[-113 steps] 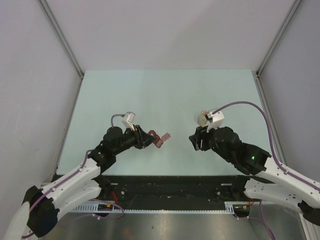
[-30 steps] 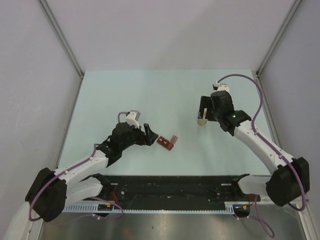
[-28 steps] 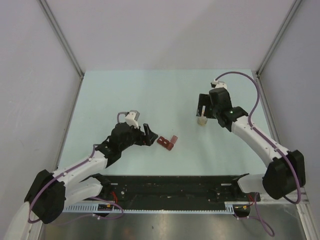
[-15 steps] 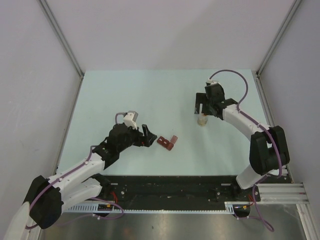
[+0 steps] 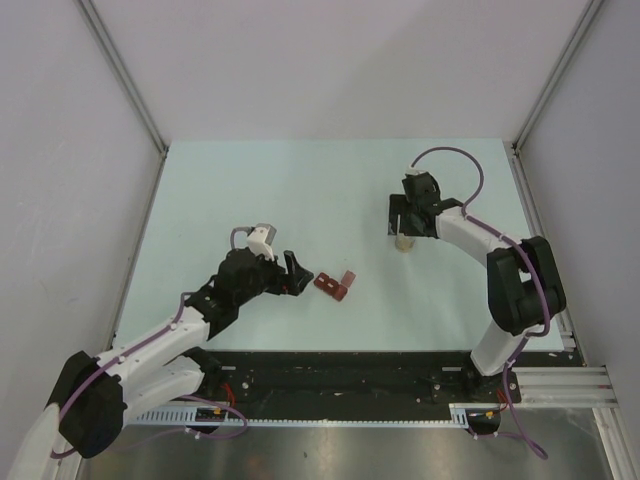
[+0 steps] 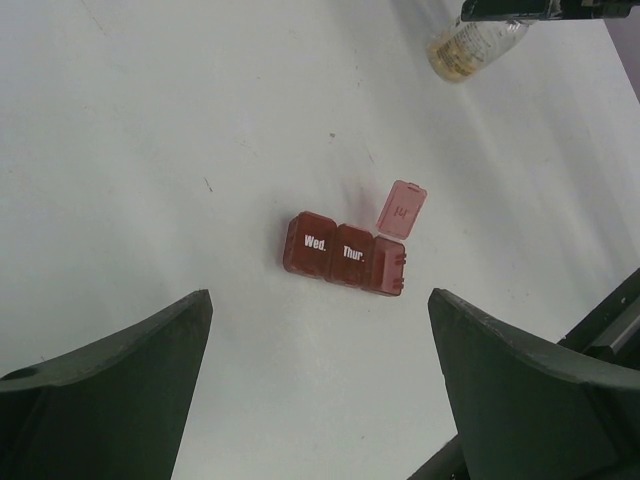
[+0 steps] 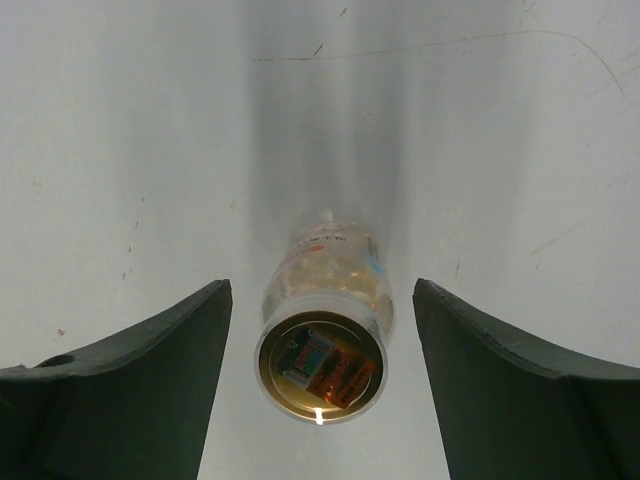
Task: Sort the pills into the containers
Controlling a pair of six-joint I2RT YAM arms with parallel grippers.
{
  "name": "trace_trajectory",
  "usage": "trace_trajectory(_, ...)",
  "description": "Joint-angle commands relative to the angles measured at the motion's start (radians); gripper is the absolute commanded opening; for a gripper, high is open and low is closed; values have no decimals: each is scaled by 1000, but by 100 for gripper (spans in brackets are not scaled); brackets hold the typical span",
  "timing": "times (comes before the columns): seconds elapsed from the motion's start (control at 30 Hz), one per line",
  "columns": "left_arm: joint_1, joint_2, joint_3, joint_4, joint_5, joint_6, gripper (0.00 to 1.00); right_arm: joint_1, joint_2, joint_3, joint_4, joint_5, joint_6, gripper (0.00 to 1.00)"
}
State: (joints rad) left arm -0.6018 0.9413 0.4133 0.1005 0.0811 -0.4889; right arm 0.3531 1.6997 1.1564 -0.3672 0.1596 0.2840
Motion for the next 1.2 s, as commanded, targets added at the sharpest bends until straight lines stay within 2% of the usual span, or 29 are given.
trace_trajectory(0.0, 4, -19, -14, 4, -6, 4, 95, 3, 37, 40, 16, 9, -2, 78)
trace_trajectory(0.2, 4, -22, -10, 1, -9, 6, 95, 6, 52, 40, 17, 9, -2, 71)
trace_trajectory(0.3, 4, -25, -10, -2, -15, 7, 95, 6, 54, 40, 24, 6, -2, 64)
trace_trajectory(0.4, 4, -33, -8, -5, -20, 7, 95, 6, 51, 40, 24, -3, -6, 50)
trace_trajectory(0.43, 4, -38, -8, -7, -20, 7, 95, 7, 48, 40, 22, -6, -8, 41)
trace_trajectory(0.5, 2, -47, -4, -15, -23, 12, 95, 6, 29, 40, 16, -31, -19, 32)
trace_trajectory(0.53, 4, -52, -1, -19, -23, 13, 95, 7, 20, 42, 11, -47, -26, 24)
trace_trajectory(0.63, 2, -94, 9, -25, -9, 24, 94, 20, -44, 40, -13, -115, -54, 12)
trace_trajectory(0.77, -4, -186, 24, -25, 37, 67, 94, 56, -143, 42, -78, -295, -94, 9)
trace_trajectory(0.87, -65, -228, 53, -50, -1, 165, 94, 105, -198, 42, -156, -443, -101, 8)
trace_trajectory(1.03, -211, -251, 73, -24, 0, 260, 95, 295, -284, 42, -269, -472, -95, 7)
trace_trajectory(1.17, -300, -271, 64, 28, -14, 352, 95, 363, -359, 43, -283, -531, -37, 8)
